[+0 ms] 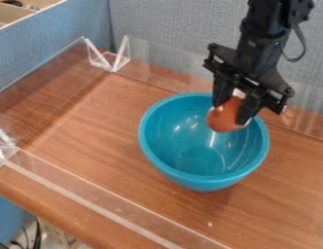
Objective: Remove the mushroom from inside the blue bowl and put it on the table
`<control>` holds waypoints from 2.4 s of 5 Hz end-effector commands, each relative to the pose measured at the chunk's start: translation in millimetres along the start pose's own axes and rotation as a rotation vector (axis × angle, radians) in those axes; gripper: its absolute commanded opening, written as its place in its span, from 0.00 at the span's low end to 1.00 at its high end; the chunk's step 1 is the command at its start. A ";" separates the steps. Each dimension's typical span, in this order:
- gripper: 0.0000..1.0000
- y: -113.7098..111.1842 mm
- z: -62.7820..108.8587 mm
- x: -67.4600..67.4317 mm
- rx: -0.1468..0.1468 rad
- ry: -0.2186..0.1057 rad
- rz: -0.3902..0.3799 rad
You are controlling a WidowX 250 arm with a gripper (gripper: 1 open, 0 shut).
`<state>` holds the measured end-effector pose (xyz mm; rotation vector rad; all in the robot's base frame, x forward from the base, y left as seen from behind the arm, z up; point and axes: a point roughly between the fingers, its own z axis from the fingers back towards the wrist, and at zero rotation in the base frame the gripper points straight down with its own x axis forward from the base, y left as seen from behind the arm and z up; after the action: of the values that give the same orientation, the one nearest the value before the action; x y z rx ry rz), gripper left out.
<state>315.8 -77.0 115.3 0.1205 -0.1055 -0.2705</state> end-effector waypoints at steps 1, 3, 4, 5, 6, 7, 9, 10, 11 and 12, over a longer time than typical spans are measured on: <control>0.00 -0.4 25.6 2.3 -0.007 -0.093 -0.006; 0.00 -0.4 25.2 1.6 -0.010 -0.111 -0.020; 0.00 9.4 29.2 -4.2 -0.010 -0.120 -0.010; 0.00 23.1 33.0 -11.9 -0.006 -0.124 0.007; 0.00 39.5 30.2 -18.1 -0.004 -0.118 0.028; 0.00 60.4 20.0 -20.5 0.001 -0.099 0.059; 0.00 108.3 -8.7 -36.4 0.010 -0.033 0.134; 0.00 119.5 -20.8 -42.3 0.008 -0.004 0.148; 0.00 118.6 -29.2 -43.5 0.004 0.011 0.140; 0.00 116.0 -34.3 -44.5 0.001 0.023 0.128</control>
<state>305.7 50.0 83.8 0.1109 -0.0607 -0.1327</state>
